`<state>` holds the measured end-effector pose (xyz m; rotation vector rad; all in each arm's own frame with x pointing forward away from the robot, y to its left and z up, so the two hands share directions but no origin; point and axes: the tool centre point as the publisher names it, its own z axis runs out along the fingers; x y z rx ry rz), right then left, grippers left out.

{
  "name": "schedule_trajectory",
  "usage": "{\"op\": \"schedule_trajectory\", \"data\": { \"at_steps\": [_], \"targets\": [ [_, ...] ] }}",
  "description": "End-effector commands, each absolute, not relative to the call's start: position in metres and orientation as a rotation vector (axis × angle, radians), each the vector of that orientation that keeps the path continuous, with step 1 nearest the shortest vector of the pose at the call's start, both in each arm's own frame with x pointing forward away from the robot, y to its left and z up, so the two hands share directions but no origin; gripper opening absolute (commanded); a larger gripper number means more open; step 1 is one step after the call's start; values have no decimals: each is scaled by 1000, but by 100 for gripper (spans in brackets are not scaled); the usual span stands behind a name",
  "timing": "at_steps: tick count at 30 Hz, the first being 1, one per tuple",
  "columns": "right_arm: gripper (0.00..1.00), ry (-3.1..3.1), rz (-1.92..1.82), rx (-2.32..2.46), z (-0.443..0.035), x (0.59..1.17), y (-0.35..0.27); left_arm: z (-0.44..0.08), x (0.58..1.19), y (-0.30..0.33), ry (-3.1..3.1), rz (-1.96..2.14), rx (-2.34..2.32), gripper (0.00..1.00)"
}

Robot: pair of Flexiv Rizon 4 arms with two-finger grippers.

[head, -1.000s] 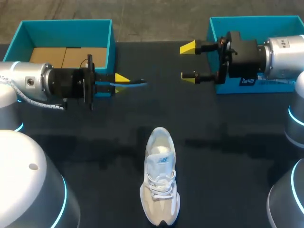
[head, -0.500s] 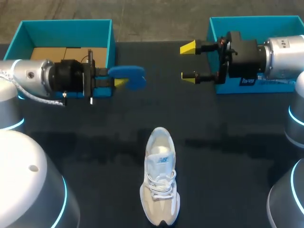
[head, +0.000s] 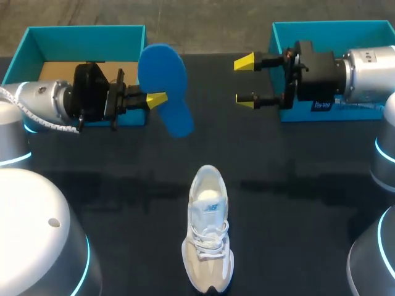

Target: Take the shoe out of the shoebox, open the shoe tongue, remove and reinsert the insole, then place the shoe into the shoebox

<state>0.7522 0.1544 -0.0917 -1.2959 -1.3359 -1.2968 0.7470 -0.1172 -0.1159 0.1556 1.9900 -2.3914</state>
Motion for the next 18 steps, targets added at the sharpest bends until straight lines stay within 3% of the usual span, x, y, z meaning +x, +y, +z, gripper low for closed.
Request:
{"op": "schedule_trajectory", "data": {
  "at_steps": [1,6,17,18],
  "targets": [
    [100,-1335,-1298,-1299,-92,752,156,-123,751,-123,2138,-2926,-1384,0],
    [100,-1335,-1298,-1299,-92,752,156,-129,758,-126,2028,-2920,-2047,0],
    [100,-1335,-1298,-1299,-92,752,156,-129,758,-126,2028,-2920,-2047,0],
    [100,-1335,-1298,-1299,-92,752,156,-131,764,-128,1962,-2891,-2226,0]
  ]
}}
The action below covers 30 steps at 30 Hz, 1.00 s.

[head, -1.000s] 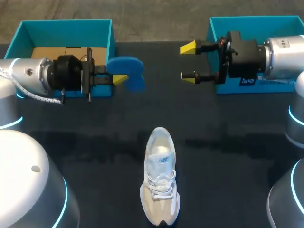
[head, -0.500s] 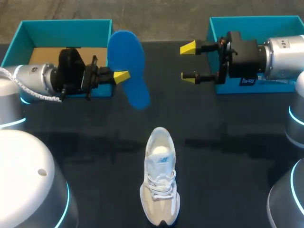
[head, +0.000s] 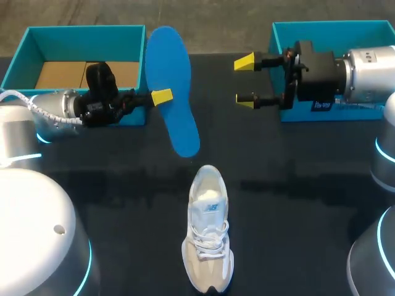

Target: Take the shoe out of the shoebox, open the shoe tongue, remove and reinsert the insole, then place the shoe into the shoebox

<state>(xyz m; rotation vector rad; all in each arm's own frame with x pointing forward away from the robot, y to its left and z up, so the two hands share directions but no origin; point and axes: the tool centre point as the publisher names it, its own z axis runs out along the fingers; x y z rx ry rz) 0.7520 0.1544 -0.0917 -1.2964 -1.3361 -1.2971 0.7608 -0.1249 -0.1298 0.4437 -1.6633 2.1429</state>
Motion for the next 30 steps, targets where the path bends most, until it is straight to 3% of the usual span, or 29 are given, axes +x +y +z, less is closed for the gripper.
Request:
{"op": "schedule_trajectory", "data": {
  "at_steps": [1,11,30],
  "targets": [
    [100,-1335,-1298,-1299,-92,752,156,-133,766,-128,-956,1431,1201,0],
    [100,-1335,-1298,-1299,-92,752,156,-146,768,-133,-677,1028,1370,0],
    [100,-1335,-1298,-1299,-92,752,156,-169,766,-145,-610,849,1461,0]
  ]
}}
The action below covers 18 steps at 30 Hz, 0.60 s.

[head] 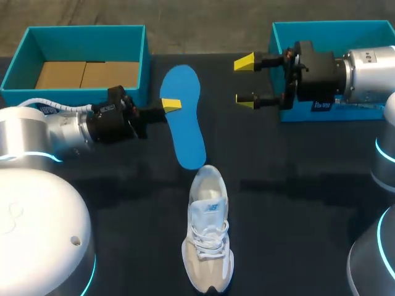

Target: Take the shoe out of the shoebox, open the shoe tongue, remove and reinsert the insole, then place the shoe into the shoebox

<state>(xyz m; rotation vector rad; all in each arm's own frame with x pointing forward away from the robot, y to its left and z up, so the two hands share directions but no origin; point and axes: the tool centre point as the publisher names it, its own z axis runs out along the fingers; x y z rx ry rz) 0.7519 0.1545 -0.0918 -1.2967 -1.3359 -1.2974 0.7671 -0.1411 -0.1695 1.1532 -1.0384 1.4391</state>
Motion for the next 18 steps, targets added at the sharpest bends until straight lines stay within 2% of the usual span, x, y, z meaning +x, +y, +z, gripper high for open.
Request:
{"op": "schedule_trajectory", "data": {
  "at_steps": [1,18],
  "targets": [
    [100,-1335,-1298,-1299,-92,752,156,-170,767,-146,-617,852,1461,0],
    [100,-1335,-1298,-1299,-92,752,156,-178,767,-161,-738,985,1414,0]
  ]
}}
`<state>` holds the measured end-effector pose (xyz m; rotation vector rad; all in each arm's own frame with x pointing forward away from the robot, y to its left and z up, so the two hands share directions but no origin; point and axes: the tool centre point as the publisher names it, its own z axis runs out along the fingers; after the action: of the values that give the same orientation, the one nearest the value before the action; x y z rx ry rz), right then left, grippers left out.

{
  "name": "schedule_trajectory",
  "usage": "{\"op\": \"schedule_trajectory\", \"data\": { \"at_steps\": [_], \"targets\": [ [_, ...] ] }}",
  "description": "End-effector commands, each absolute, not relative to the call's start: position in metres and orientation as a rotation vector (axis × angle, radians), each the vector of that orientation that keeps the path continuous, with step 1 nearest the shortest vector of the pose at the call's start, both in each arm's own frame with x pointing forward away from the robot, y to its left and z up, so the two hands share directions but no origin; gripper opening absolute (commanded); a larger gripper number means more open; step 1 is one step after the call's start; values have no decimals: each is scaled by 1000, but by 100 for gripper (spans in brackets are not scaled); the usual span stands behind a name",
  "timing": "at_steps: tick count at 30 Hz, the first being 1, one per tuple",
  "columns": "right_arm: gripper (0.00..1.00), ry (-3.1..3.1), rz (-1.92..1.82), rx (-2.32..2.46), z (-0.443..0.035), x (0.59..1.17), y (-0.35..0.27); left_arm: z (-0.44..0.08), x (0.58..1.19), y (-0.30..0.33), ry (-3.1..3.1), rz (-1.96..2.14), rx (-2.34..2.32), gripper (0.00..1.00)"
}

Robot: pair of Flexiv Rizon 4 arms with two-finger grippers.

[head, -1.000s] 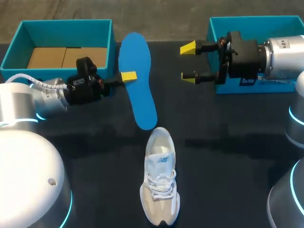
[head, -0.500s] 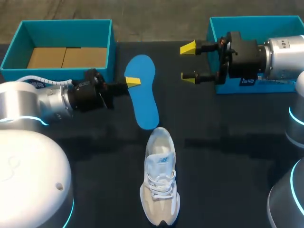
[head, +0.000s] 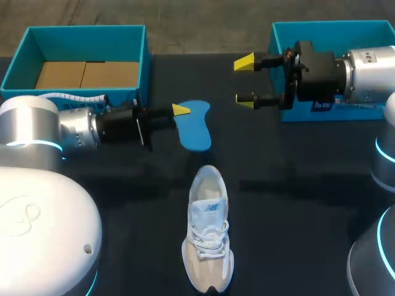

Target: Take the shoe out of the shoebox, open the shoe tongue, remove and reinsert the insole, then place the shoe into the shoebox

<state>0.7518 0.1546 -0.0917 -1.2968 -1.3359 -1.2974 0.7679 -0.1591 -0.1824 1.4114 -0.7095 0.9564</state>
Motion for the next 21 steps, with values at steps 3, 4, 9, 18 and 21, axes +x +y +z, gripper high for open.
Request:
{"op": "schedule_trajectory", "data": {
  "at_steps": [3,4,9,18,21],
  "targets": [
    [100,-1335,-1298,-1299,-92,752,156,-178,766,-163,-771,1032,1387,0],
    [100,-1335,-1298,-1299,-92,752,156,-178,765,-163,-794,1063,1373,0],
    [100,-1335,-1298,-1299,-92,752,156,-178,759,-165,-827,1088,1353,0],
    [100,-1335,-1298,-1299,-92,752,156,-178,753,-169,-924,1137,1324,0],
    [100,-1335,-1298,-1299,-92,752,156,-178,753,-170,-956,1167,1318,0]
  ]
}}
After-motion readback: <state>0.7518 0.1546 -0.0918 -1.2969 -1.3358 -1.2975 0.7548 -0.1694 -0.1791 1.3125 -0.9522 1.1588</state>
